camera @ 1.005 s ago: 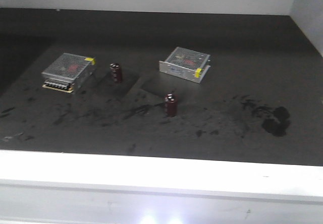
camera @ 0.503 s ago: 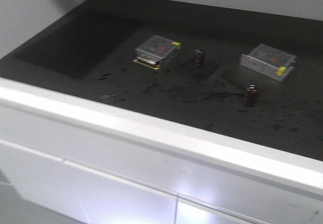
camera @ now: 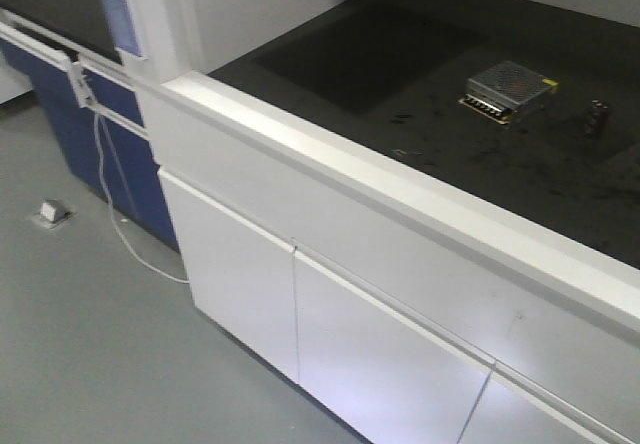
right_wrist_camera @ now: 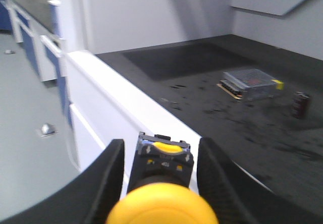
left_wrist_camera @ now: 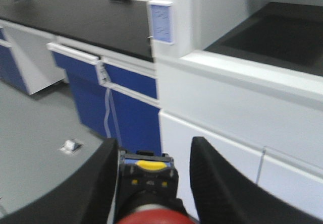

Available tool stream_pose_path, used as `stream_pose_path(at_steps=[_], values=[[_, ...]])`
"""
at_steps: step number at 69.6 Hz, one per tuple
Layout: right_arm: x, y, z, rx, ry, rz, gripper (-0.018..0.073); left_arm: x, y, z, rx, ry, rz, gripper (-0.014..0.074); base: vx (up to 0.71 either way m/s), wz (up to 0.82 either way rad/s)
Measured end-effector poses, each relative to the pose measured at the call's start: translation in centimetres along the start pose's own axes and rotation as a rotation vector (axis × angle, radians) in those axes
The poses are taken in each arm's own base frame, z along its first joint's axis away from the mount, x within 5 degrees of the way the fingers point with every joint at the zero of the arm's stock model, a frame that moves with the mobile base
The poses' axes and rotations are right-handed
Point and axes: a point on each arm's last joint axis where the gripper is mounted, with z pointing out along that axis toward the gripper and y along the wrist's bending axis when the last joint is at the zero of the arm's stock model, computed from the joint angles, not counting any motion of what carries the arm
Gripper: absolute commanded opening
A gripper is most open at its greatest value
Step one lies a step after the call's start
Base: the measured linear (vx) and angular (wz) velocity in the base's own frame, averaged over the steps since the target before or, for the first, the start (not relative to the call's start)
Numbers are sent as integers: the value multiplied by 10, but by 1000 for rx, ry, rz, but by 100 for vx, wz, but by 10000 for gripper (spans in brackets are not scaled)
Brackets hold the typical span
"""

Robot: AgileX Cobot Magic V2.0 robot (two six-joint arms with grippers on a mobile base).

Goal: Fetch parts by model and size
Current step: 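Drive the base away from the bench across the floor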

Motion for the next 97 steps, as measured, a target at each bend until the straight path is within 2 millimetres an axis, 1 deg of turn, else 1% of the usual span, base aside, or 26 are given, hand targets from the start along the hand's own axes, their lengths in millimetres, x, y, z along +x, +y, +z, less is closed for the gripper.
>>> stream_pose_path(at_steps=[41, 66, 97], values=[[0, 0, 0, 0, 2, 0, -2, 0, 0, 0, 0, 0, 0, -6, -16, 69], [0, 0, 0, 0, 3, 1, -2, 0, 0, 0, 0, 1, 0, -6, -4, 78], [0, 0, 0, 0, 3, 1, -2, 0, 0, 0, 0, 1, 0, -6, 15, 36]])
